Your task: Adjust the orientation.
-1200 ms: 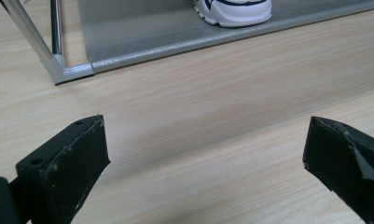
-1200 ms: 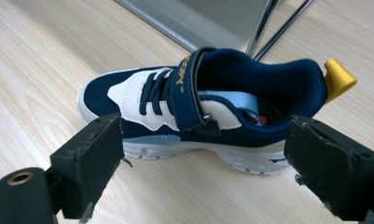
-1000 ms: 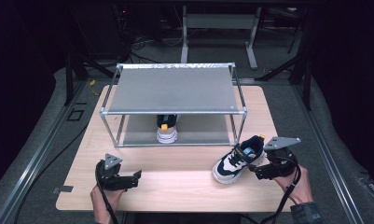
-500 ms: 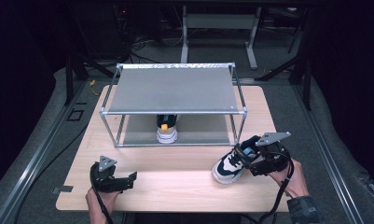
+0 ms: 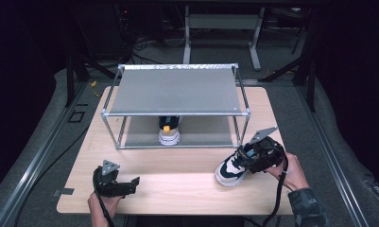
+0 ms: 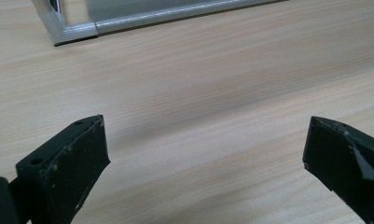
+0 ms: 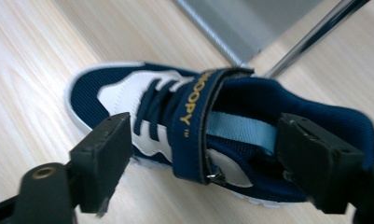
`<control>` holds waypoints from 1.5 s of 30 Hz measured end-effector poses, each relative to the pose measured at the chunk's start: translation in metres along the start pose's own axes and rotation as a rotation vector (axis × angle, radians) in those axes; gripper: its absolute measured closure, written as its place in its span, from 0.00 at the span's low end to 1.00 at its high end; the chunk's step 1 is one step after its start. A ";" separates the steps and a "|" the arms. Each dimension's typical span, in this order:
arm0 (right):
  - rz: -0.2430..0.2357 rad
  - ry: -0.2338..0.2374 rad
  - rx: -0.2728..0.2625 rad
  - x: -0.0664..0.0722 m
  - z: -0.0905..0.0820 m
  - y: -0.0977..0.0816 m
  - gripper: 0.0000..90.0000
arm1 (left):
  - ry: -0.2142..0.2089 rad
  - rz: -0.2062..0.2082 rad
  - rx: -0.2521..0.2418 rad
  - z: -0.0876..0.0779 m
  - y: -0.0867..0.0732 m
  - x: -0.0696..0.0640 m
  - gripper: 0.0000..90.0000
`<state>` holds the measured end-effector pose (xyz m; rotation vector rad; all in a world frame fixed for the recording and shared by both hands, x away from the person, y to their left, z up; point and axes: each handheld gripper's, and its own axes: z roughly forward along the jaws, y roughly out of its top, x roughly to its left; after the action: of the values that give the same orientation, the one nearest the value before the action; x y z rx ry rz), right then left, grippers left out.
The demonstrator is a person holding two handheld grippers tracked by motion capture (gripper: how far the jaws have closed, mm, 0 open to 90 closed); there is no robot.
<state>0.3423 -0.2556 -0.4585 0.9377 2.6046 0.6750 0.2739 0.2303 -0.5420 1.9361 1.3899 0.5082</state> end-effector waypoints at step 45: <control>-0.057 0.152 -0.052 0.025 -0.006 -0.006 0.79 | 0.009 0.027 -0.011 -0.004 0.009 -0.001 0.00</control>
<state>0.3182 -0.2455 -0.4597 0.8225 2.7194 0.8249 0.2764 0.2287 -0.5328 1.9486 1.3660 0.5370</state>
